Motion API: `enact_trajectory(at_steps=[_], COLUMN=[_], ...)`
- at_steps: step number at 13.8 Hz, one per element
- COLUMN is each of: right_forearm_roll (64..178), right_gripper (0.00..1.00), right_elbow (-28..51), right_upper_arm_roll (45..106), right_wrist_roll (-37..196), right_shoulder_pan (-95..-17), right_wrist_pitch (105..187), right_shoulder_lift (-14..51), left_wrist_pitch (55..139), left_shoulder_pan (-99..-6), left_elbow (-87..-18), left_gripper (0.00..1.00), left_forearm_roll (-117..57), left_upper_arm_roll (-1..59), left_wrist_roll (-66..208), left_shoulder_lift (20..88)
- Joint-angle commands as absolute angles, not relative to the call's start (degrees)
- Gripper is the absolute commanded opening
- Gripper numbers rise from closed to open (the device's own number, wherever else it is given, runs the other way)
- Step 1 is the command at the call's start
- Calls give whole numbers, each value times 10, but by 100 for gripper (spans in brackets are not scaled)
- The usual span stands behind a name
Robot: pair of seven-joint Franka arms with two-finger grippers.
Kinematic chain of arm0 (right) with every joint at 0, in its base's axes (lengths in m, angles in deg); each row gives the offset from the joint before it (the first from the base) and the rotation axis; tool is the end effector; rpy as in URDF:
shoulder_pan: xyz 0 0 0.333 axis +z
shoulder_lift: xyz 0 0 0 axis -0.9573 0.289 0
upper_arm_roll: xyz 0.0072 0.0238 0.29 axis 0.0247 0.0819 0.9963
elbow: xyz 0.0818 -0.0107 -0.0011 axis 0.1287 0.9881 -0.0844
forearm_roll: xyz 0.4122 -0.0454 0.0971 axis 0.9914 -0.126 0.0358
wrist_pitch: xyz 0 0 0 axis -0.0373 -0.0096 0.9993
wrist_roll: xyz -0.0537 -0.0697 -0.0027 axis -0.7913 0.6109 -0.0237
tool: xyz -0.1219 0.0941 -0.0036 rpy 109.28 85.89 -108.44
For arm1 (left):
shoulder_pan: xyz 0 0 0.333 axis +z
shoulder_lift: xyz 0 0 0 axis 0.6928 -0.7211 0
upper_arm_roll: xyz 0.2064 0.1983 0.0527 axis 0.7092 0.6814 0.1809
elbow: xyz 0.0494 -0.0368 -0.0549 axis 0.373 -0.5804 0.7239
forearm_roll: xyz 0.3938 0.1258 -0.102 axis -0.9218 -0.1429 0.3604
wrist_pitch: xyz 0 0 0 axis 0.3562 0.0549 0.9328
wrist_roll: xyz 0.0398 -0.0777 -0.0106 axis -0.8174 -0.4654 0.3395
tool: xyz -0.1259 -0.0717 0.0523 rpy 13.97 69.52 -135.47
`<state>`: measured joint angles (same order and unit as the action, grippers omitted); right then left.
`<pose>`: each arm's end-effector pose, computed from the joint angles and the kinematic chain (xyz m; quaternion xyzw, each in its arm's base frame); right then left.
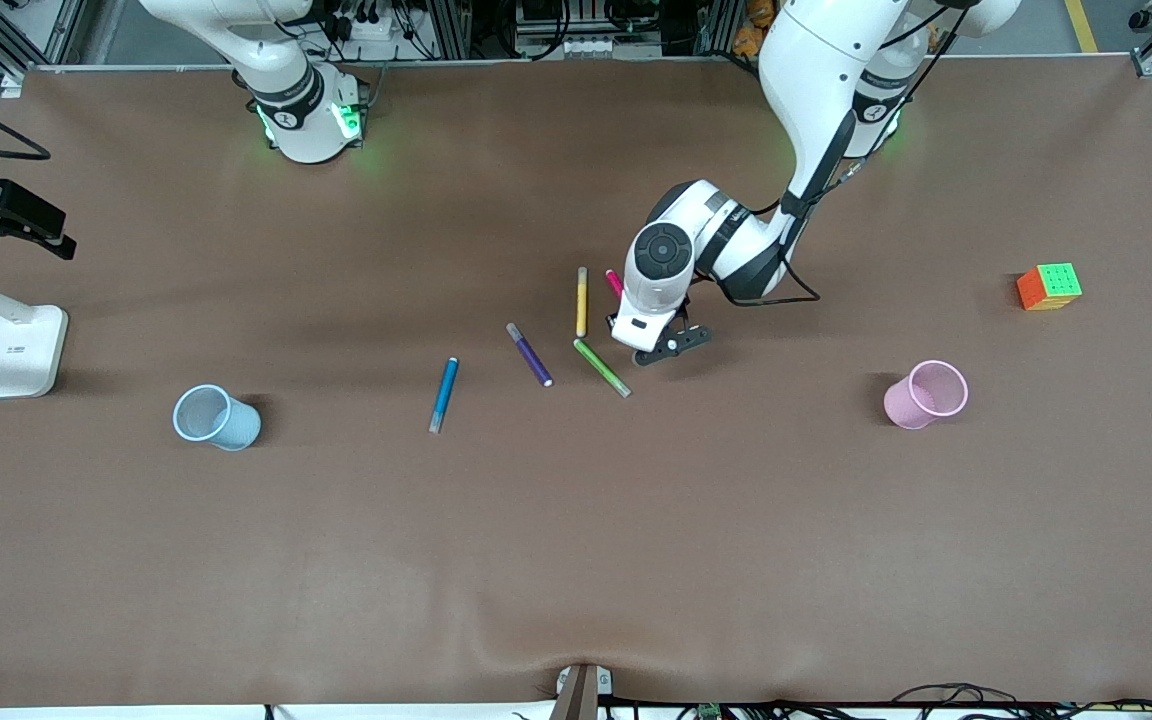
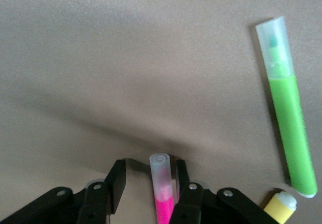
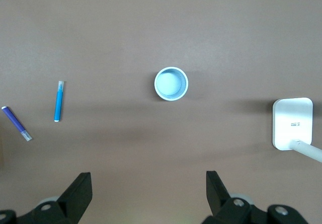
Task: Place pink and blue markers in matching cups
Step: 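Lower the left gripper and grasp the pink marker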
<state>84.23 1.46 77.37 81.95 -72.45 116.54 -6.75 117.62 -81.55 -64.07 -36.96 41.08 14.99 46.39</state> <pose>0.5713 -0.0260 0.5776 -1.0000 0.0009 0.0056 0.0003 0.4353 -0.4287 0.0811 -0.9808 -0.1811 0.0685 0.0209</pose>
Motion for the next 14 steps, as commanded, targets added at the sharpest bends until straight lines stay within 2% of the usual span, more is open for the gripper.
enact_trajectory(at_steps=[1,2,3,7,9,14], right_forearm_roll=[842,842,842,842,842,841], right_gripper=[100,100,100,100,100,100], right_elbow=[7,7,7,7,7,7], right_upper_arm_roll=[774,774,774,774,774,775], right_wrist_roll=[824,824,824,824,824,824], right_shoulder_pan=[-721,-721,-721,-721,-721,-718], right_wrist_pitch=[1165,1165,1165,1164,1163,1165], right_shoulder_lift=[-66,-66,-67,-68,-68,-66], left_wrist_pitch=[1179,1179,1179,1179,1179,1155], left_shoulder_pan=[-822,-823,-823,-823,-823,-811], left_elbow=[-632,-632,-631,-627,-627,-622], left_gripper=[38,37,29,22,0,0], left_forearm_roll=[-365,-365,-365,-365,-365,-371], left_upper_arm_roll=[414,414,414,414,414,419], left_wrist_roll=[137,134,134,133,133,140], left_shoulder_lift=[460,460,459,455,455,474])
